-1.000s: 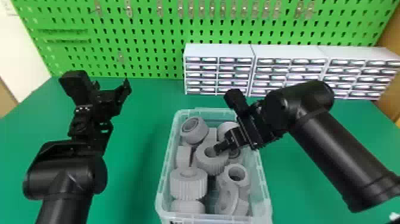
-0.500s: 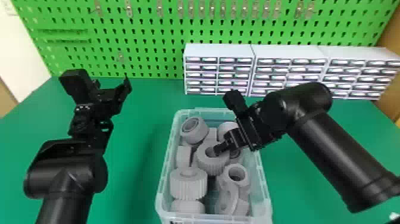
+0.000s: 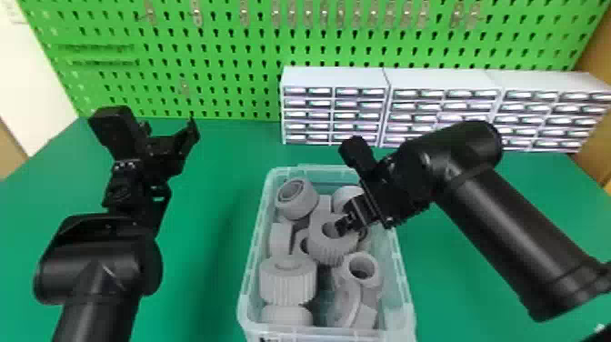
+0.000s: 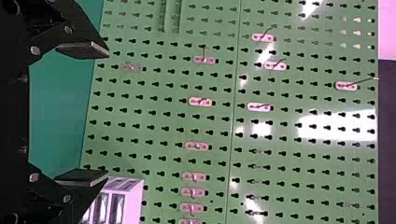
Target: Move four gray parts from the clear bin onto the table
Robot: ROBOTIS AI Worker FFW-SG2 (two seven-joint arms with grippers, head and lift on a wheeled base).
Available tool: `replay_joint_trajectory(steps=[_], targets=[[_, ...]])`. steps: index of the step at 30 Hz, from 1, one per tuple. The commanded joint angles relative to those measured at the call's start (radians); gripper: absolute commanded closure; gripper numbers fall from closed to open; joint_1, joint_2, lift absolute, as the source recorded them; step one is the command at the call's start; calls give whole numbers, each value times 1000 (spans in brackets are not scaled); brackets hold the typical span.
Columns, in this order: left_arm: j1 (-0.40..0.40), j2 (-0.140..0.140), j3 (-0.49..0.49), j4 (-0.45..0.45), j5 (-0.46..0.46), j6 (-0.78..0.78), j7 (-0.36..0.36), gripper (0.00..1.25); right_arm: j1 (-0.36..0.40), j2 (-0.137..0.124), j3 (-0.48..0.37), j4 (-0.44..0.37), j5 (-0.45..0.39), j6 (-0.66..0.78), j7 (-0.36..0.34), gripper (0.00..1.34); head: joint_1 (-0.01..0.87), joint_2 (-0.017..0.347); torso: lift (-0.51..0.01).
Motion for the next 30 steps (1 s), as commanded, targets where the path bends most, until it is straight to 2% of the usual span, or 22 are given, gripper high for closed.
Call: replay_joint_trajectory(steps=[1,17,30], targets=[[2,5,-3,0,1,-1,0,349,-3,-2,3,-2,-6,0,1,932,693,72,-52],[3,6,-8,1,-1,-1,9,349,-3,-3,-20,-61,-11,12,0,932,693,72,-52],[12,6,-9,0,1,-1,12,349,3,-6,-91,-153,40,59,0,932,693,72,-52]])
